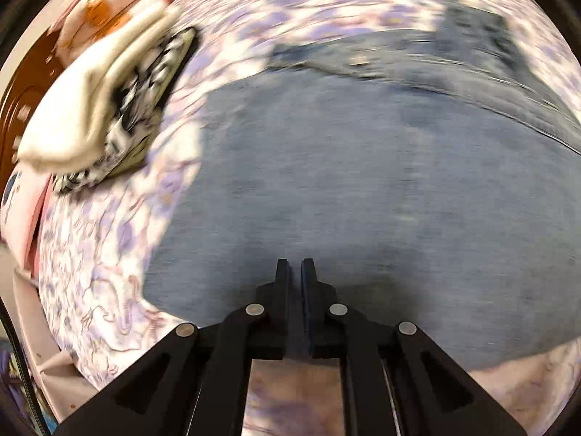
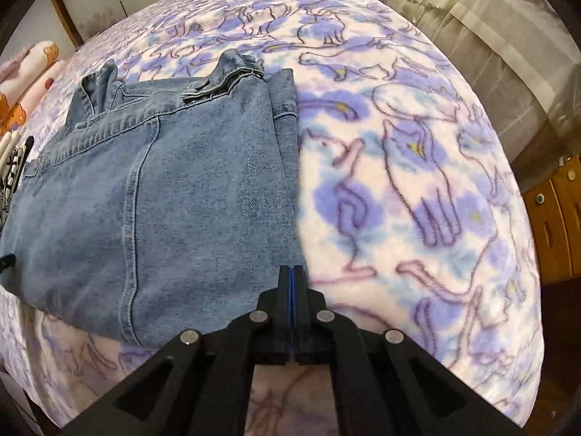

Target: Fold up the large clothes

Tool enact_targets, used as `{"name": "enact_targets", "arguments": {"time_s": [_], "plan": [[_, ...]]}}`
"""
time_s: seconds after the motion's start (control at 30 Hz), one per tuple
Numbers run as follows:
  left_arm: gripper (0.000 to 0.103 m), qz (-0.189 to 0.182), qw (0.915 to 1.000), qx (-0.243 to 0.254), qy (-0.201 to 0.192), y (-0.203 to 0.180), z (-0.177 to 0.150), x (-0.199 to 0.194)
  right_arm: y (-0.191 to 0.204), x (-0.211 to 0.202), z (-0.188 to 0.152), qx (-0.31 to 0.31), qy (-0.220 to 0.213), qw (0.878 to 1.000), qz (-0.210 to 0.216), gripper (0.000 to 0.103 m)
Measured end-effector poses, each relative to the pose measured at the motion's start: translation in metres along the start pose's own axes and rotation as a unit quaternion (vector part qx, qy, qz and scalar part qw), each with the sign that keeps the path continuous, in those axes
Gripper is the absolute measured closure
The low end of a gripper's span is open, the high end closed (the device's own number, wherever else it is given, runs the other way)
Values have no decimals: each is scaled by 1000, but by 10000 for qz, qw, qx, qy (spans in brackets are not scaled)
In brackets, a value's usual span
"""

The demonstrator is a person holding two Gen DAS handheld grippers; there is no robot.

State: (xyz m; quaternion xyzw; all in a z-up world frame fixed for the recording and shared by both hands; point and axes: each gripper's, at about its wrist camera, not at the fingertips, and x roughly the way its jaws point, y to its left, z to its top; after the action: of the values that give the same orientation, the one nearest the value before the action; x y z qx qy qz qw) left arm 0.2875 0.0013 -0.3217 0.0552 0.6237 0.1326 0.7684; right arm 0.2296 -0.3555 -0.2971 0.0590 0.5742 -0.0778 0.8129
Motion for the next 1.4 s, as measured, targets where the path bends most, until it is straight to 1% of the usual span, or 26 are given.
{"name": "enact_targets", "arguments": {"time_s": [0.03,0.07,0.1,0.17,0.33,0.4,0.5,0.6,0.7,0.8,0.87,0.97,1.07,1.17,1.23,1.33,1.4], "plan": [[97,19,9999,-115,37,16,-4,5,-2,0,-1,57,-6,10000,1,103],[97,48,9998,-162,46,23,-4,9,-2,1,-1,122,-9,9999,-10,103],[97,190,9997,-135,64,32,-4,14,-2,2,-1,149,-11,9999,-32,103],[97,294,9996,21,10,38,-11,25,-1,4,-2,149,-26,9998,-125,103],[97,173,9993,338,-38,49,-23,42,6,5,2,102,20,9994,-317,103],[97,89,9995,309,-63,48,-26,43,8,4,2,133,41,9992,-384,103],[97,-179,9997,168,38,60,-33,46,12,-2,2,159,58,9987,-489,103],[97,-379,9990,216,113,73,-39,50,19,-4,0,175,96,9980,-595,103],[97,-440,9979,459,150,72,-41,53,29,-6,-3,271,88,9974,-666,103],[97,-498,9975,449,216,76,-39,53,37,-9,-5,423,65,9961,-768,103],[97,-453,9973,534,201,78,-34,50,43,-16,-4,562,-29,9953,-792,103],[96,-507,9972,501,211,83,-25,41,65,-32,2,572,-224,9961,-636,103],[95,-881,9953,234,329,91,-22,34,90,-45,14,432,-433,9976,-337,103],[95,-1120,9929,-18,394,95,-33,26,120,-54,34,249,-637,9976,100,103],[91,-1311,9902,-178,444,96,-37,23,142,-56,49,134,-735,9962,439,103],[84,-1657,9840,-439,486,91,-49,14,172,-49,69,-35,-744,9939,817,103],[81,-1801,9803,-599,537,93,-55,14,190,-39,79,-86,-618,9938,924,103]]}}
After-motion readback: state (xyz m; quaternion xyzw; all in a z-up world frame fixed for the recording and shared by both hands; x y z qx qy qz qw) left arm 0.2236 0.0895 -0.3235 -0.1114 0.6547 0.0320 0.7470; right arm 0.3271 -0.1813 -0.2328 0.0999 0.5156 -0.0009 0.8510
